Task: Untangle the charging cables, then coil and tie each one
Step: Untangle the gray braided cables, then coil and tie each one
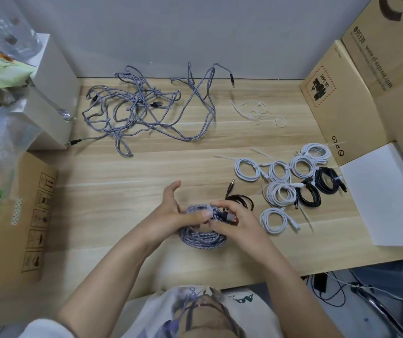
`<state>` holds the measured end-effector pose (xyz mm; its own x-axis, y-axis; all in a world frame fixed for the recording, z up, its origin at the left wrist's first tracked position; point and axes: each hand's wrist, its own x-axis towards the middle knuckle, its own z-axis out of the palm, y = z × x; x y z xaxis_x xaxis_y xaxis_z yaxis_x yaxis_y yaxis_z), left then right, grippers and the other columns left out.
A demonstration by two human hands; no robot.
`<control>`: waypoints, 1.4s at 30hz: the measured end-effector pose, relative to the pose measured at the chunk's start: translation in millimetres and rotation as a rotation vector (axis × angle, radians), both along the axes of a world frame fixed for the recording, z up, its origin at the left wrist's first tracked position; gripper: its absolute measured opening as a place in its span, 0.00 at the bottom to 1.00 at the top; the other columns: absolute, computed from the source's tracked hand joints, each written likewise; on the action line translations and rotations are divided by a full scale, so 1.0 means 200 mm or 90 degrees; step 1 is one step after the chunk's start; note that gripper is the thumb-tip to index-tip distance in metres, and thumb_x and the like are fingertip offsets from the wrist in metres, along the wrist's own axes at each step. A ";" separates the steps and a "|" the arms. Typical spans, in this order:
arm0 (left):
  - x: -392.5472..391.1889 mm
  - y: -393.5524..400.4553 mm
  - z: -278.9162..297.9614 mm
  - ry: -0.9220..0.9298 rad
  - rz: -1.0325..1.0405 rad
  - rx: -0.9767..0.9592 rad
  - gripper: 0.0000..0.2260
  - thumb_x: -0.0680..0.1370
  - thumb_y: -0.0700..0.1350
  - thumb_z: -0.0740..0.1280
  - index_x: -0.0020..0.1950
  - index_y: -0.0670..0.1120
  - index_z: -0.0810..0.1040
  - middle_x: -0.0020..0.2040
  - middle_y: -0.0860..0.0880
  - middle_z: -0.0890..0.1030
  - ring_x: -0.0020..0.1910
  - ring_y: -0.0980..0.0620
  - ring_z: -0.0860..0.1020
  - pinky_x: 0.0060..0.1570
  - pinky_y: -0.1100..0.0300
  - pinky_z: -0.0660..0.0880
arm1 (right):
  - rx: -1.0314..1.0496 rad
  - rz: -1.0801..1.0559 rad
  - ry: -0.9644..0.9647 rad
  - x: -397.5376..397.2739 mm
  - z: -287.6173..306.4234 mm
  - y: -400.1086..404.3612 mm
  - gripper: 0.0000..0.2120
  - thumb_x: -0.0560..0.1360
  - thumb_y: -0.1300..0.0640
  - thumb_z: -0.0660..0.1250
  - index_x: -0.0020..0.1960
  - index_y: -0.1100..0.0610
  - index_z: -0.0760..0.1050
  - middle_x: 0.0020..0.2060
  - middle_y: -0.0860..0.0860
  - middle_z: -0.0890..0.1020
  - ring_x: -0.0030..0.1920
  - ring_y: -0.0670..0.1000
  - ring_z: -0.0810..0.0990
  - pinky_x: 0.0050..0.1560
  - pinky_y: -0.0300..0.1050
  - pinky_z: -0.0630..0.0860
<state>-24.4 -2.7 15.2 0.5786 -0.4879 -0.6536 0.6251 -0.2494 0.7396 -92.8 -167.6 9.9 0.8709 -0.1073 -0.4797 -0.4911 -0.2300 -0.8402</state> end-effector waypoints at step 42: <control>0.24 0.00 -0.32 -0.234 0.230 0.147 0.09 0.78 0.35 0.64 0.53 0.47 0.77 0.41 0.52 0.77 0.37 0.57 0.75 0.37 0.67 0.71 | -0.089 -0.068 -0.072 0.36 0.00 -0.12 0.13 0.75 0.66 0.63 0.52 0.50 0.77 0.47 0.46 0.79 0.44 0.43 0.76 0.47 0.32 0.71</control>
